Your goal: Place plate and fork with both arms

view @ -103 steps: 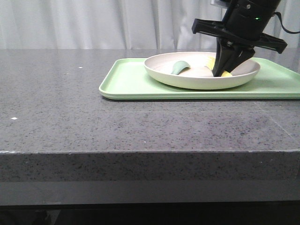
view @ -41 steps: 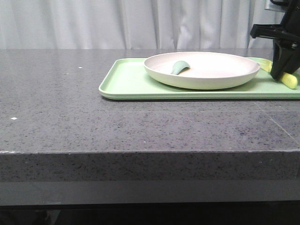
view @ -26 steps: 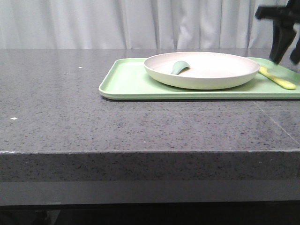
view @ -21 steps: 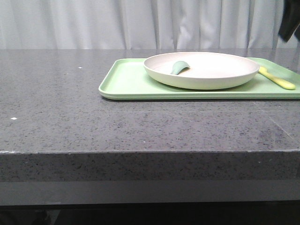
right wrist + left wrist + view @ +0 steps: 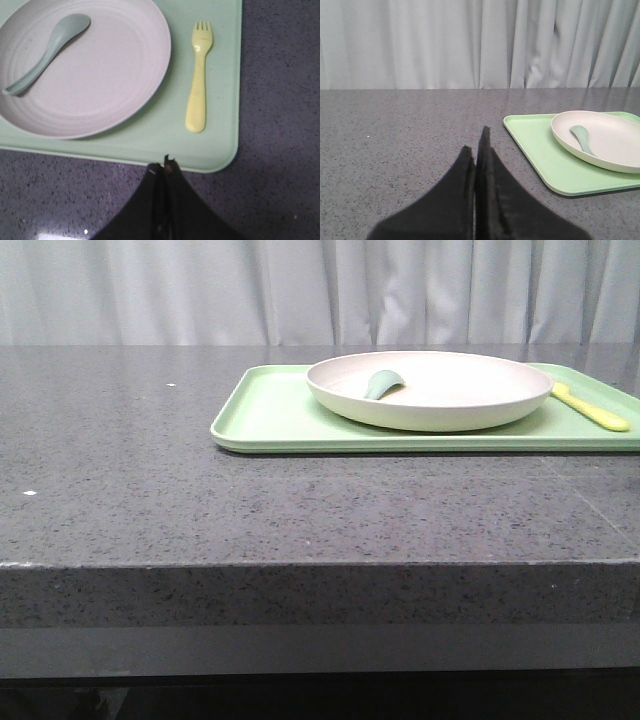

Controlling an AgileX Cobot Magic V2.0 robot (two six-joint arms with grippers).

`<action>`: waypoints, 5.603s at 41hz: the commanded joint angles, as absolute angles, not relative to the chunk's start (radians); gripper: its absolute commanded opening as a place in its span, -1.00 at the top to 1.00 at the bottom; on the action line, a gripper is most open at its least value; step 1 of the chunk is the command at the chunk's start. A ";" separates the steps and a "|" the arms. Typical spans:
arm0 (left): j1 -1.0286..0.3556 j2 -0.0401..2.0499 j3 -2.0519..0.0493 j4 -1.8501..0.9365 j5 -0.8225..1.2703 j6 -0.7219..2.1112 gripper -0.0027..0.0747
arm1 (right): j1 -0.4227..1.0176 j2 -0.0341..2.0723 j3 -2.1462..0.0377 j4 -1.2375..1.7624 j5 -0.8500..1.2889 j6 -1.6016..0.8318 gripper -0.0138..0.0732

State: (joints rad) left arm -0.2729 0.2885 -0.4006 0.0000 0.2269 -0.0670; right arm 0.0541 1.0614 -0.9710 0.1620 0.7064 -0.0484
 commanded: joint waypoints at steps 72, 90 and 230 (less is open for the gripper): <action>-0.270 0.295 -0.427 0.000 0.143 -0.067 0.98 | 0.053 0.197 -0.392 0.163 0.378 -0.122 0.84; -0.253 0.172 -0.293 0.000 0.141 -0.067 0.98 | 0.053 0.197 -0.392 0.163 0.378 -0.122 0.84; -0.041 -0.026 0.009 0.000 0.086 -0.067 0.98 | 0.013 -0.029 0.024 0.162 0.134 -0.050 0.84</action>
State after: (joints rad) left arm -0.0448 -0.0063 0.0055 0.0000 0.1718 -0.0661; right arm 0.0182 -0.0107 0.0273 0.1620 0.2100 -0.0479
